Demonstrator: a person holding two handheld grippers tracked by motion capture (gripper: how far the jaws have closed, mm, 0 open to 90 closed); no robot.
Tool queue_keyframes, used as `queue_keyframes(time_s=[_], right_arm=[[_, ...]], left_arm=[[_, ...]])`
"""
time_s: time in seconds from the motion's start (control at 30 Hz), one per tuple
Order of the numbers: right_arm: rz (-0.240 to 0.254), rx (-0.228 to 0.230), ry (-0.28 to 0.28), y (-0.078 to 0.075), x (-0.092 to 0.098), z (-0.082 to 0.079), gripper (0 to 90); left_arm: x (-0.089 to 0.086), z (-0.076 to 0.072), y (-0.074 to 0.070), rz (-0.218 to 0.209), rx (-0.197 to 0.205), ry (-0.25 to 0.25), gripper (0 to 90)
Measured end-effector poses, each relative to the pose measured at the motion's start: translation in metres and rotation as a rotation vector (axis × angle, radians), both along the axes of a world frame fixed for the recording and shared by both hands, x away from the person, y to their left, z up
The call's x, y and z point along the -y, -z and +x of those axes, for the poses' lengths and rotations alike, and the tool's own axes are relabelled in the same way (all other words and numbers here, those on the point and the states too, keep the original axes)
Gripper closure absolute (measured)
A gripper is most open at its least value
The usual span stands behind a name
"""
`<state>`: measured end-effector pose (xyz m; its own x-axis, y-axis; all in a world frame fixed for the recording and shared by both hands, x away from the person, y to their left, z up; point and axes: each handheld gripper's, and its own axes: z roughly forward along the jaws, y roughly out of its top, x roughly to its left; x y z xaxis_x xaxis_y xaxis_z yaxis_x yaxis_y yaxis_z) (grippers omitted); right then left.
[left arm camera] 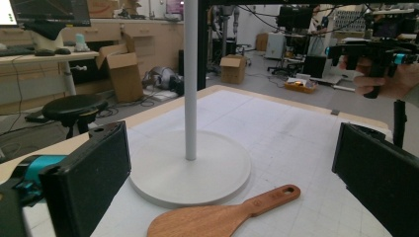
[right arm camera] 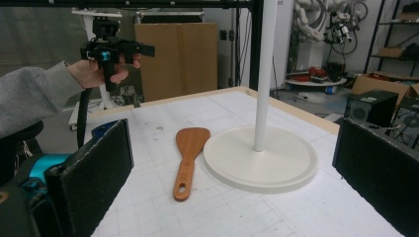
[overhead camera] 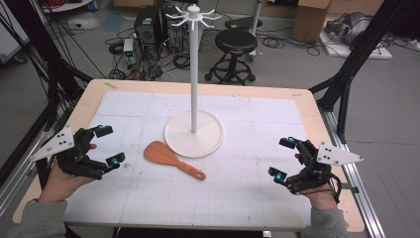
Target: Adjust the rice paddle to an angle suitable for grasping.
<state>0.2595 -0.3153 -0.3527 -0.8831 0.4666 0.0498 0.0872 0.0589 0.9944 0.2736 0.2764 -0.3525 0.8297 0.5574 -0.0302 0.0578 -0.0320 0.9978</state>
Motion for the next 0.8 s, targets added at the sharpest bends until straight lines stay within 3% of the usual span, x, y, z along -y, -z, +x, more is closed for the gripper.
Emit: queue_keyframes(time_s=[0.33, 0.4, 0.6, 0.8], right_arm=[[-0.008, -0.015, 0.0, 0.0033, -0.0014, 0.0021, 1.0], [-0.009, -0.022, 0.0, 0.0051, -0.0015, 0.0032, 1.0], [-0.018, -0.039, 0.0, 0.0072, -0.0027, 0.0039, 1.0], [-0.033, -0.036, -0.01, 0.0081, -0.0043, 0.0042, 1.0]], left_arm=[[0.005, 0.0015, 0.0032, 0.043, -0.01, 0.003, 3.7], [0.0049, 0.0003, 0.0027, 0.044, -0.002, -0.006, 15.5], [0.0062, -0.0031, 0.0032, 0.074, 0.012, 0.002, 37.4], [0.0102, -0.0028, 0.0063, 0.1, -0.027, 0.015, 52.3]])
